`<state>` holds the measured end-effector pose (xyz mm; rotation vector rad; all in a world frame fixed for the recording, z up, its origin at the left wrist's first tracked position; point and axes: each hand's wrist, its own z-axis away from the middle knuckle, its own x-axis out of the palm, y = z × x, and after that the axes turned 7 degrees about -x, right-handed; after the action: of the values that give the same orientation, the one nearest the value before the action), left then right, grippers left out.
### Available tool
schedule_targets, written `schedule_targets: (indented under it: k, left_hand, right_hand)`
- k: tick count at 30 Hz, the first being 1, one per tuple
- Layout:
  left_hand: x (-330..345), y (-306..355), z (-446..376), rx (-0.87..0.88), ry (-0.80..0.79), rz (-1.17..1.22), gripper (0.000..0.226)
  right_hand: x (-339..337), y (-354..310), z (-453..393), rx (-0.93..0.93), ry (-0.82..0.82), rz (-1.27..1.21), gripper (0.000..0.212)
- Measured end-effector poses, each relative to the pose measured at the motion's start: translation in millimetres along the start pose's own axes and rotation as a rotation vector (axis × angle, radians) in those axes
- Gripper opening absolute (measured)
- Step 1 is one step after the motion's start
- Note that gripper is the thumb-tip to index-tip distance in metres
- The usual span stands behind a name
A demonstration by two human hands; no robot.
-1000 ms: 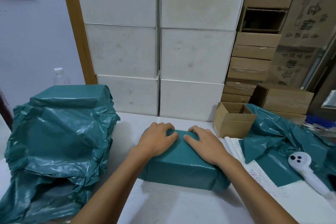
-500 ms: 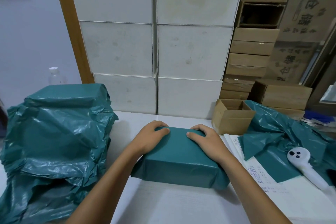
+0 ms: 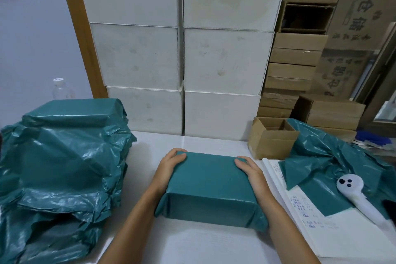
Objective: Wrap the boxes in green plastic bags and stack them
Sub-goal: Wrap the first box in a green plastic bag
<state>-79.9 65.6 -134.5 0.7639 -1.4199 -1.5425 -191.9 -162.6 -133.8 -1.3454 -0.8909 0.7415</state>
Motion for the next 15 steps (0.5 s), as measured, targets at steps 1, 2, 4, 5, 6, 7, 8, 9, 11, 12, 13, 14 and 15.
schedule_targets:
  k: [1,2,4,5,6,7,8,9,11,12,13,14,15]
  left_hand:
    - [1.2,-2.2,-0.2,0.002,0.002,0.024,0.015]
    - [2.0,-3.7,0.1,0.005,0.0,0.048,0.019]
    - [2.0,-5.2,-0.7,0.011,0.0,0.091,0.028]
    - [1.6,-6.0,-1.3,0.014,-0.001,0.111,0.029]
    - [1.5,-7.1,-1.7,0.016,-0.004,0.132,0.03]
    - [1.3,-8.7,-2.5,0.018,-0.006,0.146,0.029]
    - [1.6,-10.3,-3.4,0.014,-0.009,0.163,0.028]
    - [2.0,-11.7,-4.5,0.009,-0.012,0.184,0.025]
    - [3.5,-12.3,-4.7,-0.005,-0.019,0.218,0.018]
    - [4.1,-11.8,-4.7,-0.009,-0.026,0.228,0.017]
    - [4.1,-11.7,-5.1,-0.013,-0.031,0.236,0.021]
    - [3.8,-11.3,-5.4,-0.021,-0.035,0.245,0.026]
    - [3.1,-11.0,-5.8,-0.023,-0.042,0.25,0.029]
  right_hand:
    - [0.8,1.8,-0.2,0.005,0.006,-0.034,0.011]
    - [1.7,2.9,0.0,0.01,0.009,-0.067,0.011]
    - [2.1,5.4,-1.7,0.017,0.004,-0.133,0.013]
    - [2.4,6.1,-2.1,0.021,-0.003,-0.17,0.013]
    - [2.4,6.9,-2.3,0.023,-0.012,-0.2,0.013]
    - [2.6,8.0,-2.6,0.022,-0.019,-0.222,0.013]
    - [2.8,9.1,-2.6,0.022,-0.021,-0.238,0.013]
    - [3.6,9.2,-2.0,0.024,-0.021,-0.254,0.013]
    - [4.7,9.4,-1.0,0.036,-0.025,-0.292,0.012]
    - [5.6,8.6,-0.4,0.042,-0.035,-0.311,0.012]
    - [6.8,7.6,0.3,0.049,-0.049,-0.328,0.011]
    - [7.4,6.9,0.9,0.054,-0.06,-0.339,0.011]
    - [7.9,6.5,1.1,0.056,-0.068,-0.35,0.011]
